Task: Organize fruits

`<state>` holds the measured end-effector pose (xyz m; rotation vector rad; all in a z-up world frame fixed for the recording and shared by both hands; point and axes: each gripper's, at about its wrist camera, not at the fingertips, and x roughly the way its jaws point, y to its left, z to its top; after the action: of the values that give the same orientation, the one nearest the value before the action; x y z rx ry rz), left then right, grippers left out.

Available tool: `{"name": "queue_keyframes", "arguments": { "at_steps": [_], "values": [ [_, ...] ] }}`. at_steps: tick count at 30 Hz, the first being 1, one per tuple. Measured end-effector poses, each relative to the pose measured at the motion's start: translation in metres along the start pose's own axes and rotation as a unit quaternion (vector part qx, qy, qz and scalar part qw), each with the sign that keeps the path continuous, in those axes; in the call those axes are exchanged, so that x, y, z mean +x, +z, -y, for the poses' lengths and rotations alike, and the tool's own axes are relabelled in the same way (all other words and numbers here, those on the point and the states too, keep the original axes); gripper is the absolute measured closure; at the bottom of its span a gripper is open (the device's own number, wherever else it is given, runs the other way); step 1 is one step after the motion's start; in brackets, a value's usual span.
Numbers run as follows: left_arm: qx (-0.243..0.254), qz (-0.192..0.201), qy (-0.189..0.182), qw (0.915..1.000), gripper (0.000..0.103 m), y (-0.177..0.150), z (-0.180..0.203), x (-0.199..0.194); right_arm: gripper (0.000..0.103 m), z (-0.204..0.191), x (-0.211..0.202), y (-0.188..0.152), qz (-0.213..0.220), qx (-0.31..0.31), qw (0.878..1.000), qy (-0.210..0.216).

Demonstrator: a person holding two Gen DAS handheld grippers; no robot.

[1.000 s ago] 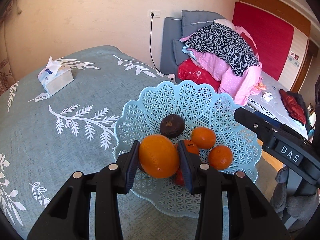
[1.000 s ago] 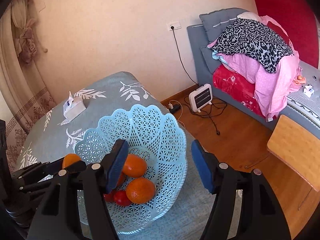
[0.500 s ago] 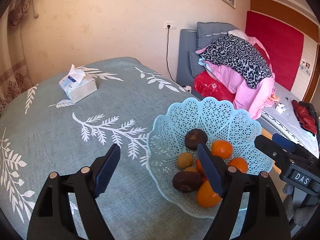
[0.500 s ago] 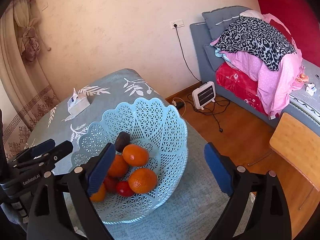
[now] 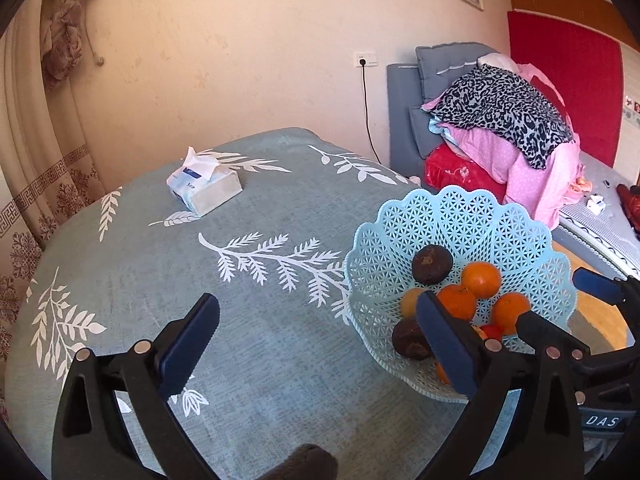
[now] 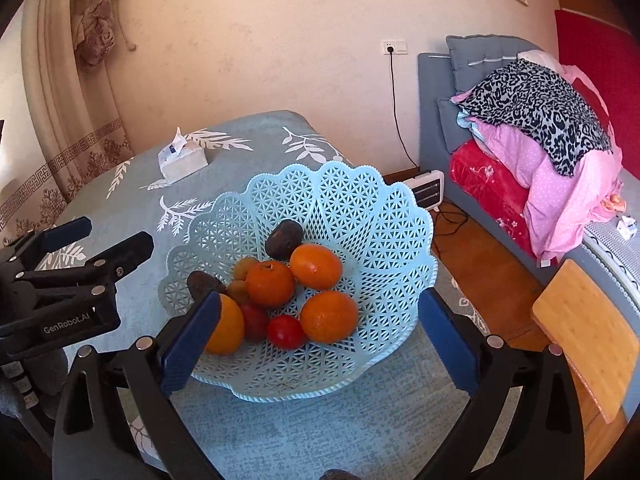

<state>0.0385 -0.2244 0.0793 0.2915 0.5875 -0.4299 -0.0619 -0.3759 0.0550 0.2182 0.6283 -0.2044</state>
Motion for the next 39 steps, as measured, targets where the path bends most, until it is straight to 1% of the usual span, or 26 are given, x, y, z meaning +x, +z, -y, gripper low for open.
{"name": "queue_keyframes", "arguments": {
  "at_steps": [3, 7, 12, 19, 39],
  "values": [
    [0.006, 0.007, 0.007, 0.9999, 0.005, -0.002, 0.002, -0.006, 0.003, -0.005, -0.005, -0.001, 0.006, -0.008, 1.000, -0.001],
    [0.009, 0.015, 0.011, 0.9998, 0.005, -0.004, 0.003, -0.013, 0.003, -0.013, -0.011, -0.003, 0.016, -0.029, 0.999, -0.013],
    [0.018, 0.026, 0.020, 0.9993, 0.005, -0.005, 0.006, -0.020, 0.003, -0.018, -0.014, -0.006, 0.017, -0.035, 0.999, -0.012],
    [0.020, 0.031, 0.029, 0.9989, 0.005, -0.007, 0.005, -0.027, 0.003, -0.020, -0.020, -0.009, 0.019, -0.041, 0.999, -0.021],
    [0.031, 0.031, 0.038, 0.9983, 0.005, -0.012, 0.009, -0.031, 0.003, -0.017, -0.018, -0.013, 0.010, -0.039, 0.999, -0.024]
  ]
}}
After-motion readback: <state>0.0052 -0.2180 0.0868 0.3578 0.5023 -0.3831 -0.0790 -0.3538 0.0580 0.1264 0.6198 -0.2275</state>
